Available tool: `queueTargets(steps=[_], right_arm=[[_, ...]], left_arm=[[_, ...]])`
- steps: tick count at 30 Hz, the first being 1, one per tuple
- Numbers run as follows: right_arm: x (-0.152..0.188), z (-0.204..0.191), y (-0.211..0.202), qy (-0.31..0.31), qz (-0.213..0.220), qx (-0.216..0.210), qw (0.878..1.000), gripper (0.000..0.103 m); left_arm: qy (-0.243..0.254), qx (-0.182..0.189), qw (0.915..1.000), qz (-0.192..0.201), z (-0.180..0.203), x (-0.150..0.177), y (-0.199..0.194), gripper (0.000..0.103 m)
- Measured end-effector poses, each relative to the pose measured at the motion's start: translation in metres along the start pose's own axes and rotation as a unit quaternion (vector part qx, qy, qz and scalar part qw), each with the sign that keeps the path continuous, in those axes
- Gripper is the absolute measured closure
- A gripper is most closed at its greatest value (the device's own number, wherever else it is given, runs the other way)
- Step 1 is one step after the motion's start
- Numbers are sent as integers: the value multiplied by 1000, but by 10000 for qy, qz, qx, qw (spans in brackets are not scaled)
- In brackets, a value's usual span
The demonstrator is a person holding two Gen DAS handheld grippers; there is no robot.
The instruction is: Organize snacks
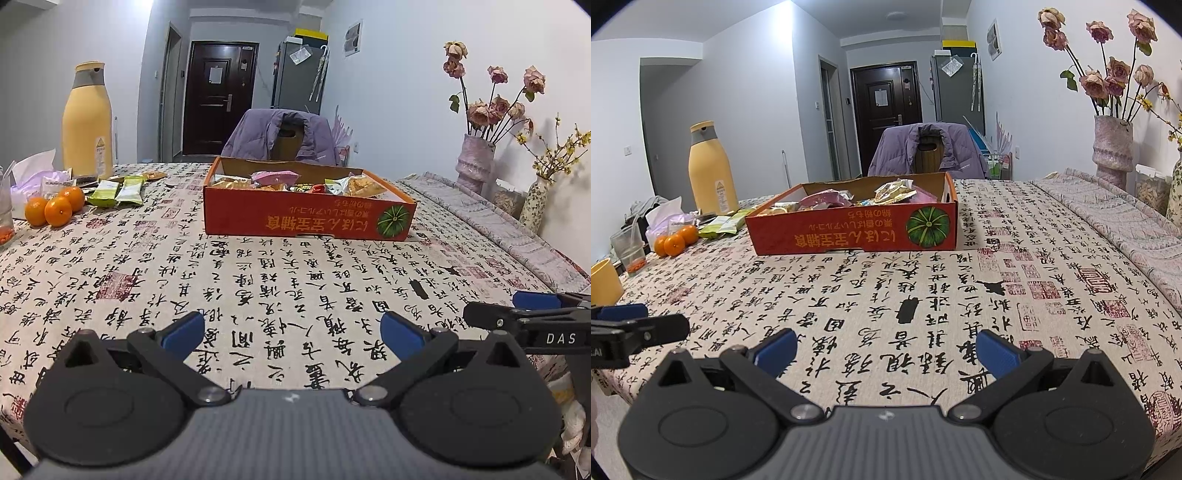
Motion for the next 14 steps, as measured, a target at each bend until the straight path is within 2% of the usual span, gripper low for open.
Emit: queueTargets(steps=[14], right_arm=[[7, 1, 2, -3, -68, 3, 10000, 0]], left_arm=[[-75, -80, 9999, -27, -7, 2, 7, 0]])
Point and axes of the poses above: each gripper's, at about its wrist camera, not at the fingertips, and y roughly the way its jaws point, z to its right, x to its underside, the point moved 8 cm from there along y, roughly the way its jaws point, and after that the axes turned 14 degrees about z, right-handed, at the moved point
